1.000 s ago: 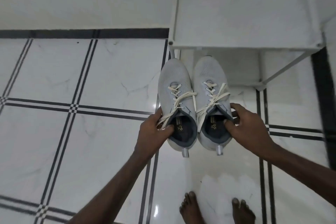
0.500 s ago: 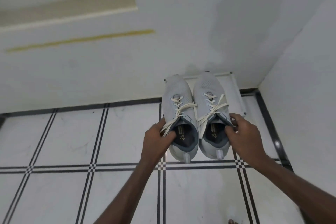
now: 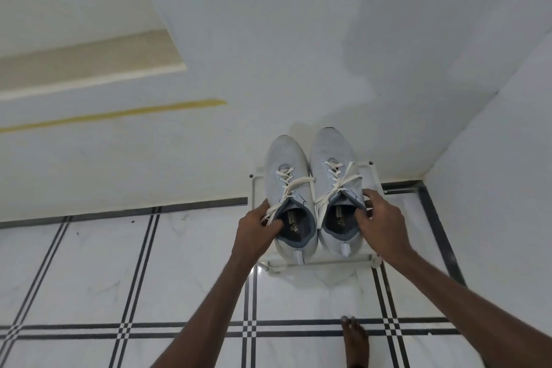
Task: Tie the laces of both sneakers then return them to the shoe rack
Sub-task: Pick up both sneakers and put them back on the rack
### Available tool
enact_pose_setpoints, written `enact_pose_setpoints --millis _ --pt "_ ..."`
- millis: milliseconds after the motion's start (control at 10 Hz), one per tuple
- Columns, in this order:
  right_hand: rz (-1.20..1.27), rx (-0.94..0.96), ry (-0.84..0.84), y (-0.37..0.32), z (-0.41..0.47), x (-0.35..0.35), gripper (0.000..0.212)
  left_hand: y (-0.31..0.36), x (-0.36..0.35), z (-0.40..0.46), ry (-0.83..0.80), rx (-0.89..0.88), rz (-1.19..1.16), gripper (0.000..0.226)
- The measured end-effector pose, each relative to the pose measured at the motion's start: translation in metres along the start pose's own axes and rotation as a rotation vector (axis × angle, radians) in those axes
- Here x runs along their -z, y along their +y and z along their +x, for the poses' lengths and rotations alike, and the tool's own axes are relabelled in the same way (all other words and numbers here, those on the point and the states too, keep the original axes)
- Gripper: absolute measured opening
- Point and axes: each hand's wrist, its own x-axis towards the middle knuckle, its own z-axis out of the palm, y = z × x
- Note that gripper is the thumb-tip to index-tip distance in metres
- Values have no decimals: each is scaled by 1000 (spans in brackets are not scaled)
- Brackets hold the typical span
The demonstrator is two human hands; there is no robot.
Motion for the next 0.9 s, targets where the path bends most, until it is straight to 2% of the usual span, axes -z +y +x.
enact_pose_setpoints --millis 200,400,600,900 --pt "-27 -25 -58 60 97 -66 41 -49 -72 102 -17 66 3 41" --pt "-68 -117 -129 123 138 -136 45 -112 -132 159 -60 128 46 37" --pt "-80 -126 -173 155 131 -165 48 -151 -156 162 -108 176 72 46" --pt "-73 -161 -192 158 129 -175 53 -159 -161 162 -130 208 84 58"
